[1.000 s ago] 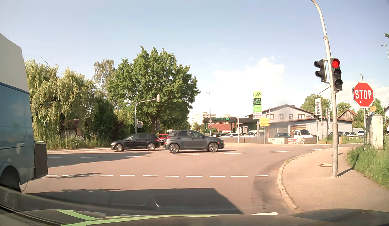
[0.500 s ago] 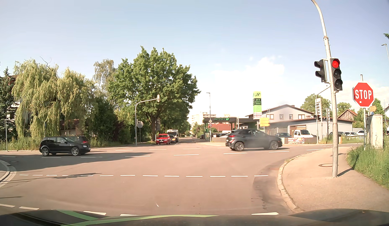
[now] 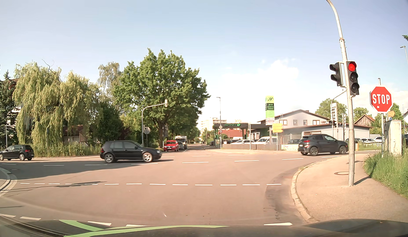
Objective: Follow the waypoints while adhering to traffic rules and regulations
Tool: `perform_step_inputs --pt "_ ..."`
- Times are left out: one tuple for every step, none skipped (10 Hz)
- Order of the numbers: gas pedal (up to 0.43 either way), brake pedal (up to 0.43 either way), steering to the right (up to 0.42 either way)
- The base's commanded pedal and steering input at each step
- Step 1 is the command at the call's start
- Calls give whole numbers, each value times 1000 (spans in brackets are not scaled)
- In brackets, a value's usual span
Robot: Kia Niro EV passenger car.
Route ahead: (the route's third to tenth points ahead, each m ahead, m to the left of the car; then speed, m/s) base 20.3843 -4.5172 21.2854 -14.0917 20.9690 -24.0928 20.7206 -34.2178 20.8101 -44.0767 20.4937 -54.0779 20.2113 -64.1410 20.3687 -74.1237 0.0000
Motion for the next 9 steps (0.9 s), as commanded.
perform_step_inputs --pt "0 402 47" --pt "0 409 47" --pt "0 409 47" --pt "0 402 47" --pt "0 409 47" --pt "0 402 47" --pt "0 409 47" --pt "0 402 47" --pt "0 402 47"
